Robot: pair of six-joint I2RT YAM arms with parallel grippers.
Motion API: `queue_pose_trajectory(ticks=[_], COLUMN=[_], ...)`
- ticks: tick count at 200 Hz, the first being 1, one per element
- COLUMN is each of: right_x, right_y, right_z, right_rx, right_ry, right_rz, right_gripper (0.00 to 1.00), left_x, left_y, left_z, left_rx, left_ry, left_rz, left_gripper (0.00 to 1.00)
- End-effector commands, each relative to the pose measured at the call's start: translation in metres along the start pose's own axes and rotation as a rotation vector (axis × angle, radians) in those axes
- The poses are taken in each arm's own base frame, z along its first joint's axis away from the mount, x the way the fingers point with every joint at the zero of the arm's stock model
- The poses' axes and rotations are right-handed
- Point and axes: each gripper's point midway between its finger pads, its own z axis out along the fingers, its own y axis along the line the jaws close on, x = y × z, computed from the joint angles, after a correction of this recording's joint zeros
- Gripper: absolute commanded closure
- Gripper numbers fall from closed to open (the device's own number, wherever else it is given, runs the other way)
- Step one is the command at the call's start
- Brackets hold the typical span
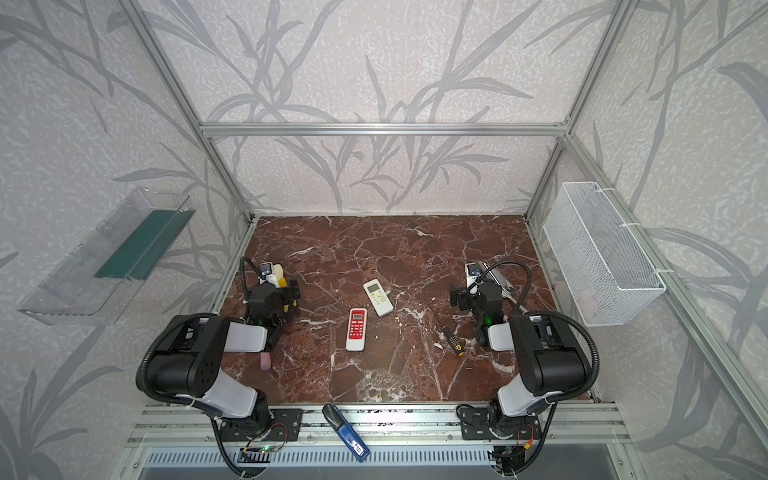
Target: Unload the batteries from the remote control
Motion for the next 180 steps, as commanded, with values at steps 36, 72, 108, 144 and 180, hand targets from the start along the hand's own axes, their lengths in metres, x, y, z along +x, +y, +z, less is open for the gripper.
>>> queue_pose_trajectory(ticks=[36, 72, 108, 144, 180], right_x=[-0.019, -0.032, -0.06, -0.089, -0.103], right_y=[0.001, 0.005, 0.009, 0.02, 0.035], right_z=[0.003, -0.013, -0.031, -0.051, -0.066], right_rx=[-0.008, -0.014, 0.001, -0.013, -0.016], right_ry=[-0.059, -0.116, -0.101, -0.077, 0.023], right_rz=[-0.011, -0.031, -0.058, -0.05, -0.013], right_gripper=[0.01, 0.01, 0.0, 0.01, 0.0], left_x=[-0.008, -0.014, -0.031, -0.047, -0.055], left_y=[-0.001, 0.001, 0.005, 0.002, -0.019], left_z=[0.004, 0.001, -0.005, -0.014, -0.029], left_rx=[0.003, -0.018, -0.066, -0.111, -0.072], left_ry=[-0.023, -0.027, 0.005, 0.11, 0.225], left_rz=[0.005, 0.006, 0.026, 0.012, -0.013], left_gripper=[0.0, 0.0, 0.01, 0.01, 0.0])
